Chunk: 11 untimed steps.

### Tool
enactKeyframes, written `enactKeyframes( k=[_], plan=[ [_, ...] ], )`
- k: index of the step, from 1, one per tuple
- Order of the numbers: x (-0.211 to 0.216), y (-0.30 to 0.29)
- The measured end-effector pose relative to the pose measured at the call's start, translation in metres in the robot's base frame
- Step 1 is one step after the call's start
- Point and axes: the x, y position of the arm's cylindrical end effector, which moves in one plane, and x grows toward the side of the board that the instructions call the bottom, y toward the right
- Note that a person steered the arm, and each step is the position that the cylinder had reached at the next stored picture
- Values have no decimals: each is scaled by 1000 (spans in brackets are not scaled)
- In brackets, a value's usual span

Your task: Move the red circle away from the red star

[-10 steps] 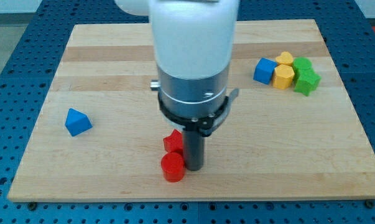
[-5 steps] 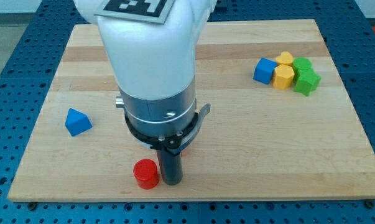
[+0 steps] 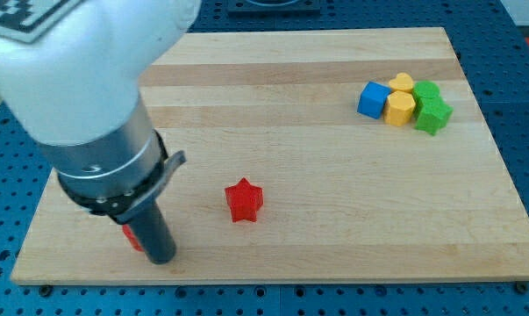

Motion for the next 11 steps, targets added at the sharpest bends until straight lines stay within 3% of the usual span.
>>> enactKeyframes(
  k=[1, 2, 4, 8, 10, 11],
  plan=[
    [-2, -19],
    [-1, 7],
    [-25, 5],
    [-48, -71],
    [-48, -39],
    [-74, -6]
  ],
)
